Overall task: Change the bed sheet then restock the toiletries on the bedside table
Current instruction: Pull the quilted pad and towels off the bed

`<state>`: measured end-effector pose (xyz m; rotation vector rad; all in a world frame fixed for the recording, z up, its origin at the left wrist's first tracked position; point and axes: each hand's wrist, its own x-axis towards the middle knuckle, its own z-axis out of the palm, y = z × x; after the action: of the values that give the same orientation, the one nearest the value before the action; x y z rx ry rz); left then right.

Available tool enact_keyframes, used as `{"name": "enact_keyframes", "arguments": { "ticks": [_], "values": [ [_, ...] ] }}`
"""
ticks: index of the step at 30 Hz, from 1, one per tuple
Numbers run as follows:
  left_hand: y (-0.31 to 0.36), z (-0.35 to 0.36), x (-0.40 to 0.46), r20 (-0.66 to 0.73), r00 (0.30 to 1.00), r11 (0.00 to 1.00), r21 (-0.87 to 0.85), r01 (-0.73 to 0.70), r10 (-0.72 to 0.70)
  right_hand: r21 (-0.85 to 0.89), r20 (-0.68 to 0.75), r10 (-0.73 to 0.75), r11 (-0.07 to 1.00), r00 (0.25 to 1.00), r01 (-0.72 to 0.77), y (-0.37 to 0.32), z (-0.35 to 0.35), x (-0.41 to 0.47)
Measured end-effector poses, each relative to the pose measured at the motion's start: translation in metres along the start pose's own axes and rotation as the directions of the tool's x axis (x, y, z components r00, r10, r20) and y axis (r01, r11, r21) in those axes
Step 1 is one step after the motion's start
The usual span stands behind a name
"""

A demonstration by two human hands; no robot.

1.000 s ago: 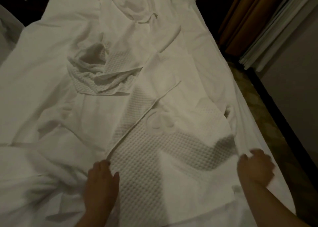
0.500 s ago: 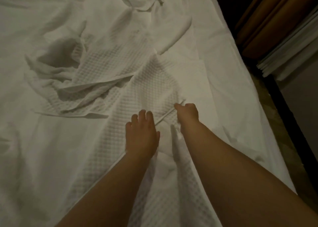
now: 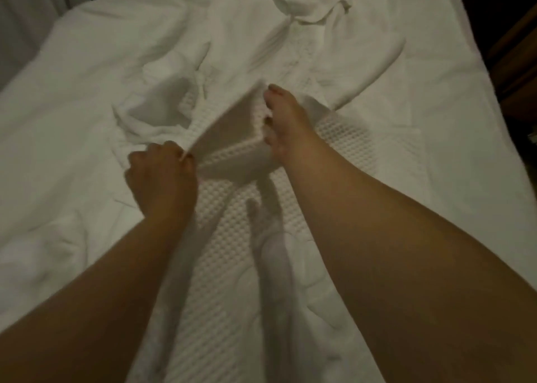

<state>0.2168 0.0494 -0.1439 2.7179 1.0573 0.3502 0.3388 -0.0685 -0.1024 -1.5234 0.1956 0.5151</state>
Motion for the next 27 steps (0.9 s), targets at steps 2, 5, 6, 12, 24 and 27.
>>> {"name": "enact_keyframes", "arguments": {
  "ticks": [2,5,6,12,24,27],
  "values": [
    [-0.025,-0.015,0.013,-0.052,0.994,0.995,-0.001,0.098,-0.098,-0.081,0.09,0.008,0.997,0.996,0.0,0.006,0.017,-0.018],
    [-0.051,-0.022,0.001,-0.089,0.991,0.991,-0.101,0.087,-0.096,-0.234,0.111,-0.029,0.971,0.993,0.054,0.049,0.012,-0.049],
    [-0.059,-0.021,-0.01,-0.084,0.996,0.995,-0.103,-0.01,0.001,-0.346,0.126,-0.038,0.935,0.991,0.079,0.067,0.008,-0.059],
    [-0.097,0.002,-0.122,0.386,0.787,0.874,-0.148,-0.462,0.481,-0.844,0.274,-0.09,0.456,0.958,0.284,0.163,-0.008,-0.144],
    [-0.195,-0.047,-0.276,0.646,0.392,0.634,-0.186,-0.751,0.654,-0.984,0.107,-0.157,0.124,0.982,0.127,0.284,-0.037,-0.366],
    [-0.238,-0.051,-0.309,0.647,0.334,0.553,-0.165,-0.817,0.685,-0.99,0.139,-0.211,0.001,0.968,0.142,0.312,-0.049,-0.417]
  ]
}}
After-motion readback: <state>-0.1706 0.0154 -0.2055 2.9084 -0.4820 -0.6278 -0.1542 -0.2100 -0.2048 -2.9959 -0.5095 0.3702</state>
